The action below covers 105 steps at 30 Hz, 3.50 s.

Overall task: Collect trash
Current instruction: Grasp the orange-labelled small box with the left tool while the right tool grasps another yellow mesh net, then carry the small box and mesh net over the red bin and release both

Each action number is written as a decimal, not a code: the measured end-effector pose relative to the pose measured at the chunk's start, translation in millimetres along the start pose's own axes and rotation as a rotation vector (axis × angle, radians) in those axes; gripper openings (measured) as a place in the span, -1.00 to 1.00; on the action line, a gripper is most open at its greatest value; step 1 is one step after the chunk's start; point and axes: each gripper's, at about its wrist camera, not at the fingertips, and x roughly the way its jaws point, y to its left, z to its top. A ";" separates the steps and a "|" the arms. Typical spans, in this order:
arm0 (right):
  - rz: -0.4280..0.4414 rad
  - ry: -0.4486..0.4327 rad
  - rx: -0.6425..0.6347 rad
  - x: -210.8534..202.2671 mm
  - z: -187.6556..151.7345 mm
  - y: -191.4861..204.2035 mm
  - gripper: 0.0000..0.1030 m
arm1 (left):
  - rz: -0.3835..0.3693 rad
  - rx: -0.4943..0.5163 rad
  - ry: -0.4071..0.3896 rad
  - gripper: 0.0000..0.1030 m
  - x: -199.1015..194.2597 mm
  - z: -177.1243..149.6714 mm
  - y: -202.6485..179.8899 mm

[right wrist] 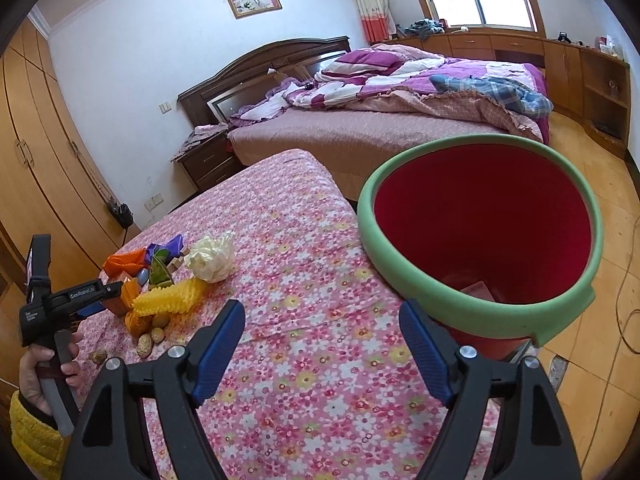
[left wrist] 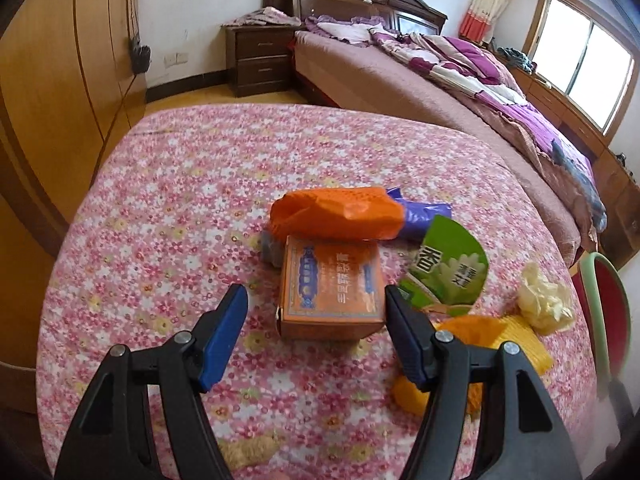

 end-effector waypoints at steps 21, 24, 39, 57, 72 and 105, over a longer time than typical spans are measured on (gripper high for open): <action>0.053 0.054 -0.069 9.4 2.9 30.5 0.59 | -0.134 -0.014 -0.078 0.02 -52.1 -20.4 4.7; 0.085 0.064 -0.093 12.1 4.9 44.2 0.59 | -0.138 -0.032 -0.089 0.02 -64.1 -24.7 7.0; 0.216 0.182 -0.077 61.5 12.8 106.2 0.59 | -0.093 -0.055 -0.103 0.02 -70.4 -37.5 32.9; 0.251 0.253 0.031 93.1 -1.0 116.2 -0.74 | -0.160 -0.006 -0.095 0.02 -79.6 -52.1 16.0; 0.283 0.059 0.050 9.8 11.6 95.9 -0.76 | -0.220 -0.015 -0.119 0.02 -107.0 -63.0 6.3; 0.087 -0.215 0.242 -80.9 42.0 -22.3 -0.76 | -0.440 0.295 -0.072 0.01 -138.3 -54.1 -150.5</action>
